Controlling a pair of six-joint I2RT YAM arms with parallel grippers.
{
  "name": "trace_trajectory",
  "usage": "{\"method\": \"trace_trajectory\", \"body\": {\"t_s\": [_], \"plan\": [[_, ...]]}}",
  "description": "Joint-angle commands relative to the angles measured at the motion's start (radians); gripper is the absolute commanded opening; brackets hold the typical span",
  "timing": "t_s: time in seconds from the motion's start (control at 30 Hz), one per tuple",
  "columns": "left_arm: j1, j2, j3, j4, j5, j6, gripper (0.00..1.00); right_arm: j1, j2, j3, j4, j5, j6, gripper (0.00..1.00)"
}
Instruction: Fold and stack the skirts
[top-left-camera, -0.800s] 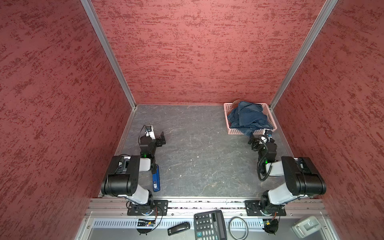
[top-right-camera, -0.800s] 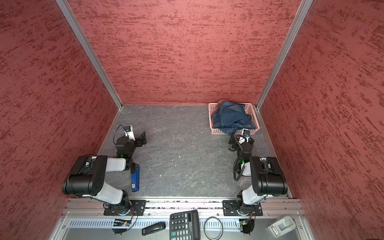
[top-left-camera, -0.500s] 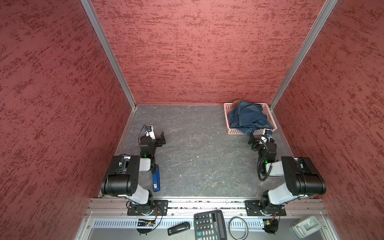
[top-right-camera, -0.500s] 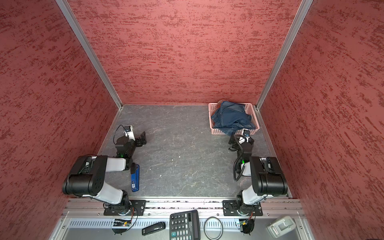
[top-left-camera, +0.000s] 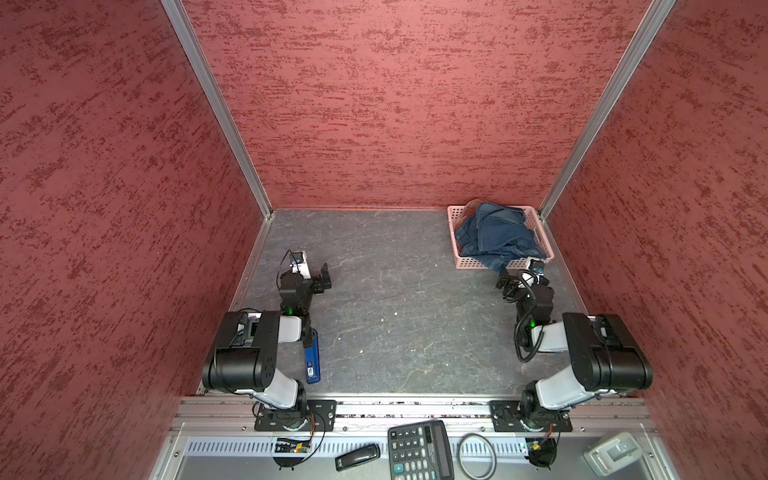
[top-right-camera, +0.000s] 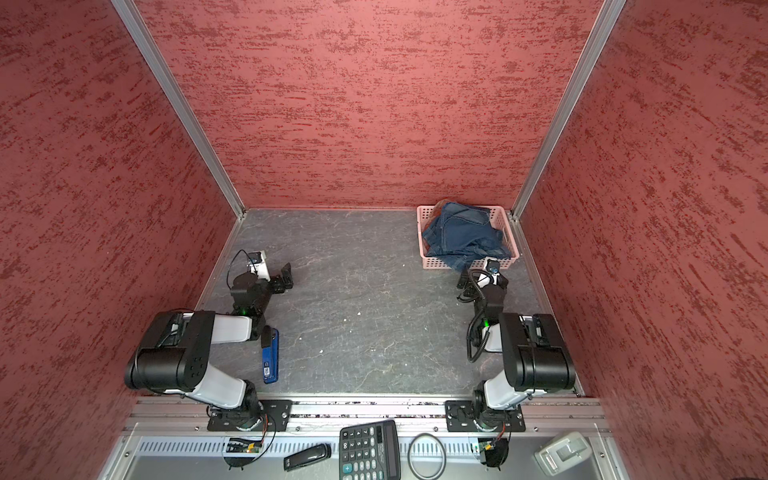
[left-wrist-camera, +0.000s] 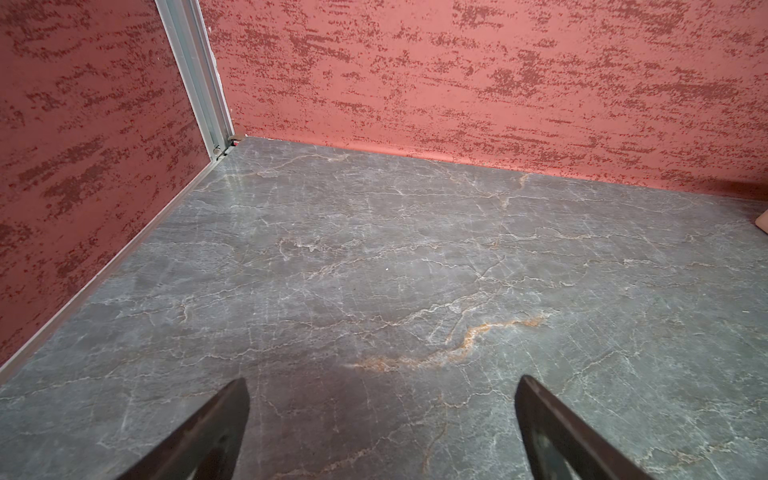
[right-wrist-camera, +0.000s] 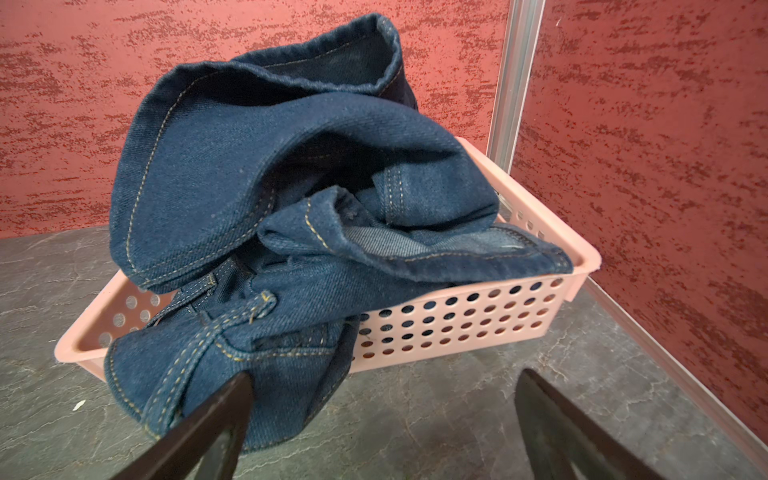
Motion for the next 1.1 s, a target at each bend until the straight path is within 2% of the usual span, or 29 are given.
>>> {"method": "trace_trajectory", "body": {"t_s": [0.0,0.33,0.6,0.77,0.97,1.07], "plan": [[0.004,-0.002,-0.001,0.018,0.010,0.010,1.00,0.001,0.004,0.012,0.016,0.008,-0.004,0.99],[-0.004,-0.002,0.001,0.017,-0.002,0.014,1.00,0.003,0.000,0.005,0.025,0.010,-0.005,0.99],[-0.017,-0.014,0.004,0.004,-0.004,0.028,1.00,0.015,-0.039,-0.068,0.134,0.052,-0.005,0.99],[-0.022,-0.017,-0.001,0.007,-0.012,0.032,1.00,0.030,-0.075,-0.087,0.138,0.088,-0.013,0.99],[-0.032,-0.047,-0.006,-0.007,-0.053,0.030,1.00,0.034,-0.109,-0.091,0.116,0.113,-0.010,0.99],[-0.037,-0.096,0.029,-0.123,-0.141,0.004,1.00,0.041,-0.176,-0.085,0.047,0.165,0.007,0.99]]}}
